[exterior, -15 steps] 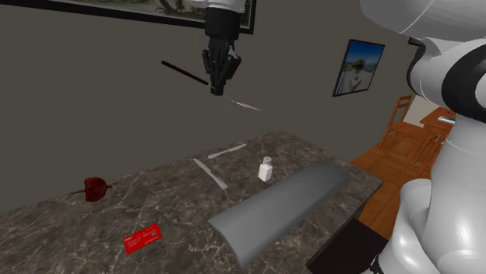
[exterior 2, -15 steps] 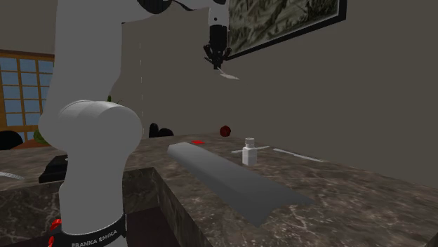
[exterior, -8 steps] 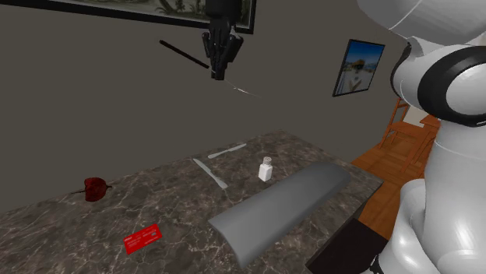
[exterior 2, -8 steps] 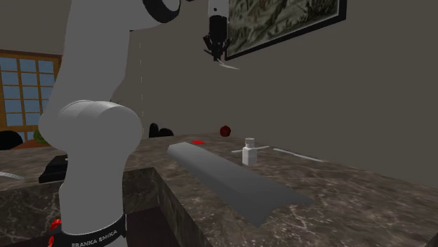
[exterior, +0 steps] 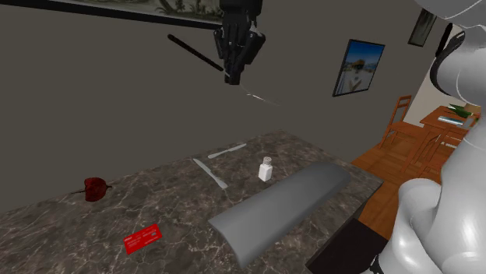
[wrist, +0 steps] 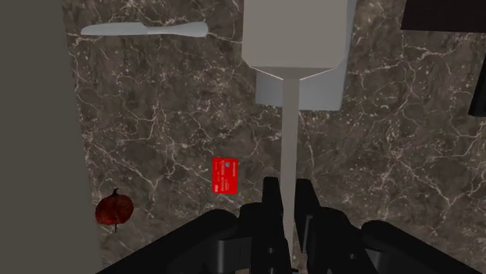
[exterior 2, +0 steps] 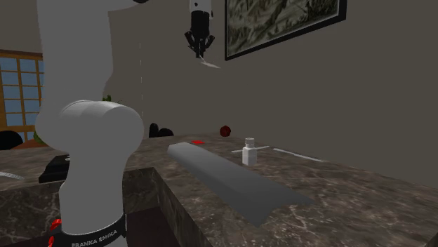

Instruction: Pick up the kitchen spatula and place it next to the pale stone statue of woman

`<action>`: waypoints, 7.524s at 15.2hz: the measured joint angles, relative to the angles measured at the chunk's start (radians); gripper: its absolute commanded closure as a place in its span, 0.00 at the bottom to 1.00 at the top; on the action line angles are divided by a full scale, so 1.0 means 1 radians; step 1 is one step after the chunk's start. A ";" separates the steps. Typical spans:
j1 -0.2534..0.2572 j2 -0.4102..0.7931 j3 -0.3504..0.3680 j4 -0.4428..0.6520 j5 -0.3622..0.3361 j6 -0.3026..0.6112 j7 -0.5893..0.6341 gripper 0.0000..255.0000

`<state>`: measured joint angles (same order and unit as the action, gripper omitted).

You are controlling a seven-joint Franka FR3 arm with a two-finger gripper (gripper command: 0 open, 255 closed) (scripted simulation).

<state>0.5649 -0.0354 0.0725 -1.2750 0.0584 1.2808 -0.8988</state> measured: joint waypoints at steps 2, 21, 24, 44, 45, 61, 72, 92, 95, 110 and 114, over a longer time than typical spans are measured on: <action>0.017 -0.047 0.020 -0.058 0.004 0.014 0.037 1.00; 0.146 -0.379 0.224 -0.414 0.099 0.069 0.372 1.00; 0.150 -0.411 0.222 -0.485 0.106 0.109 0.365 1.00; 0.166 -0.506 0.235 -0.840 0.134 0.368 0.337 1.00; 0.167 -0.511 0.236 -0.858 0.136 0.382 0.335 1.00; 0.178 -0.524 0.261 -1.082 0.160 0.593 0.319 1.00; 0.185 -0.504 0.284 -1.214 0.178 0.745 0.311 1.00; 0.185 -0.363 0.342 -1.387 0.199 1.058 0.310 1.00; 0.183 -0.345 0.347 -1.399 0.199 1.088 0.310 1.00; 0.187 -0.401 0.330 -1.369 0.199 1.005 0.307 0.00; 0.189 -0.439 0.316 -1.342 0.197 0.938 0.304 0.00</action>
<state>0.7534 -0.4740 0.3888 -2.6168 0.2555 2.2192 -0.5952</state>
